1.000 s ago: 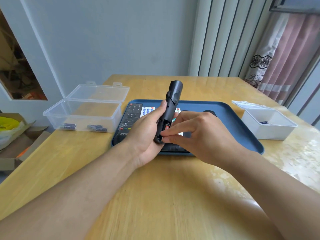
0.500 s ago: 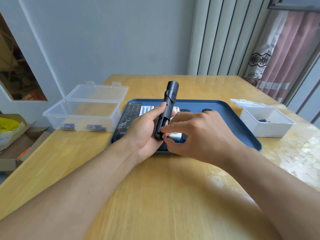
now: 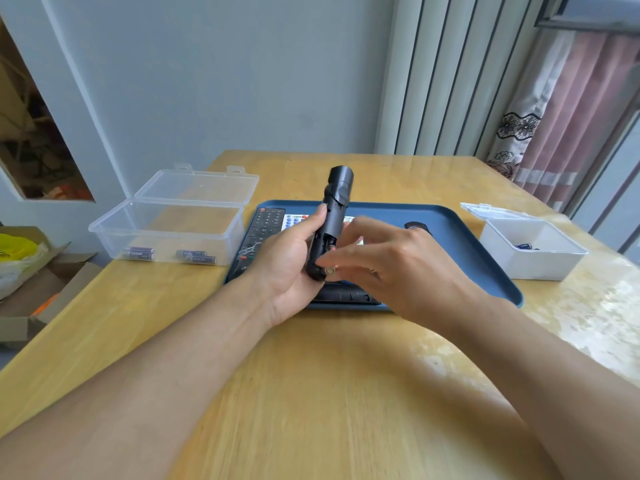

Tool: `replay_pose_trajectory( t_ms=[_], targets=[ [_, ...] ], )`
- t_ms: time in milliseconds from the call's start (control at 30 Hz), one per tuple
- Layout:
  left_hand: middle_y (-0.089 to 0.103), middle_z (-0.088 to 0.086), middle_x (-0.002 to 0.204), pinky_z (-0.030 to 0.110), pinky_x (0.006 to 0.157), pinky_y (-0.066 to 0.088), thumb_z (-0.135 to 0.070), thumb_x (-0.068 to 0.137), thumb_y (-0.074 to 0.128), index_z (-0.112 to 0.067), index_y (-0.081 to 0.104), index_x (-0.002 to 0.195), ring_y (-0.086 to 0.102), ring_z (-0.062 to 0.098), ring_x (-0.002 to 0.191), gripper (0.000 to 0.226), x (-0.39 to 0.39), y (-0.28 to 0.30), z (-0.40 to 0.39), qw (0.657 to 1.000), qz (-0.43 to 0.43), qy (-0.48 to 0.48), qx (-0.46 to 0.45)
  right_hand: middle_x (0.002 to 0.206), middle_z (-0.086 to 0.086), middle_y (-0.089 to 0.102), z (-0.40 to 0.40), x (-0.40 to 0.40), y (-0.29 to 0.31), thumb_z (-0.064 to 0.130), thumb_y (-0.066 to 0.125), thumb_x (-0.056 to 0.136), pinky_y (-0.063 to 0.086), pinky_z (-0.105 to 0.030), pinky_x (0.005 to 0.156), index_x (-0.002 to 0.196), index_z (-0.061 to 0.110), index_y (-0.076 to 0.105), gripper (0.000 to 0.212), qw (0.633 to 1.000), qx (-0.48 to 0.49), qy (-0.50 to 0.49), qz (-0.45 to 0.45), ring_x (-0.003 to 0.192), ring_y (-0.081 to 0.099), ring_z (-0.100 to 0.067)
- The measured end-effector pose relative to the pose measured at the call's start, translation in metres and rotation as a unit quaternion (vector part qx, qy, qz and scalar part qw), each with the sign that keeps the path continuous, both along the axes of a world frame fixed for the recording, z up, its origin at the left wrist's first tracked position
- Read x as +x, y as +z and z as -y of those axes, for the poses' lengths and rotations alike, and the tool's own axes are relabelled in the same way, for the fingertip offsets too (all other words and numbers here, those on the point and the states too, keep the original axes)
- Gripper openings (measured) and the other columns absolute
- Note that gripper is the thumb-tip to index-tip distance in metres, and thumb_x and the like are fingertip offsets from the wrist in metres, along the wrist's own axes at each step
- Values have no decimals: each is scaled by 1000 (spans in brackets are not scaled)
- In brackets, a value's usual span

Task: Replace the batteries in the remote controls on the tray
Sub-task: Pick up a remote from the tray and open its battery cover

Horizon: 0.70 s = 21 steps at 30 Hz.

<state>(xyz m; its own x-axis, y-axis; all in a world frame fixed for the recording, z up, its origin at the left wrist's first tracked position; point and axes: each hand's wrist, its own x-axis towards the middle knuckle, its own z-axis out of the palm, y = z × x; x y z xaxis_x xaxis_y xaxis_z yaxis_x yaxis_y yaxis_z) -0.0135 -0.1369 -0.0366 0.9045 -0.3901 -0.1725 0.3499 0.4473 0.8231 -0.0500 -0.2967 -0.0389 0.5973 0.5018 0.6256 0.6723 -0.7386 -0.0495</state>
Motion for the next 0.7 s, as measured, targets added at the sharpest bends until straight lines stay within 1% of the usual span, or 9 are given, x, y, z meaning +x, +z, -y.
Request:
replay_pose_trajectory(
  t_ms=[67,100,133,200,333,400,467,567,700],
  targets=[
    [71,6,103,25,66,56,-34,105,49,-8,62,134,69,19,85,41,3,-2,-1,999,5,23,-23,109,9,62,-1,-1,5,33,70,92,38,-20,56,100,33,73,8,987,120,1,-104,58,46,-4],
    [72,7,112,26,73,58,-34,105,48,-9,60,136,70,20,94,41,5,-3,-2,999,5,33,-35,110,3,65,-1,-1,7,33,67,94,38,-23,57,97,34,68,4,967,186,6,-176,57,45,-8],
    [71,9,120,29,78,59,-33,105,48,-8,59,136,71,21,98,41,7,-4,-2,998,0,43,-45,105,-4,69,1,0,9,32,63,97,37,-27,56,95,32,62,2,938,246,15,-244,56,43,-10],
    [69,13,124,32,81,60,-29,105,49,-5,58,135,73,23,98,39,11,-6,-1,996,-10,64,-64,91,-2,73,9,5,11,26,55,102,36,-26,57,95,25,55,7,896,316,24,-311,57,43,-9],
    [70,14,119,41,97,55,-25,104,50,-2,59,133,74,27,104,37,9,-6,1,994,-16,59,-91,79,8,68,33,17,19,26,52,104,39,-20,65,100,23,61,10,899,322,-91,-281,64,52,1],
    [69,16,120,41,95,55,-24,104,51,-1,59,131,74,28,103,37,7,-5,2,994,-17,51,-96,79,7,65,49,25,31,28,50,104,38,-14,53,105,23,63,14,897,317,-180,-249,57,53,2],
    [69,17,122,41,94,54,-24,104,51,0,59,131,73,29,104,37,6,-4,2,994,-14,43,-96,85,1,66,73,32,42,29,49,104,40,-19,46,111,23,65,18,894,273,-276,-225,62,58,-7],
    [71,16,119,40,92,55,-24,105,48,-1,60,130,74,27,104,36,5,-5,2,995,-5,37,-88,92,-3,67,120,40,56,21,55,101,48,-29,71,112,15,70,20,887,111,-385,-231,90,64,-23],
    [73,15,118,37,87,61,-23,106,46,-4,61,128,73,28,106,33,3,-4,2,996,15,29,-80,105,-4,64,163,39,63,15,67,94,45,-27,75,116,16,71,22,823,-104,-459,-318,94,61,-25]
  ],
)
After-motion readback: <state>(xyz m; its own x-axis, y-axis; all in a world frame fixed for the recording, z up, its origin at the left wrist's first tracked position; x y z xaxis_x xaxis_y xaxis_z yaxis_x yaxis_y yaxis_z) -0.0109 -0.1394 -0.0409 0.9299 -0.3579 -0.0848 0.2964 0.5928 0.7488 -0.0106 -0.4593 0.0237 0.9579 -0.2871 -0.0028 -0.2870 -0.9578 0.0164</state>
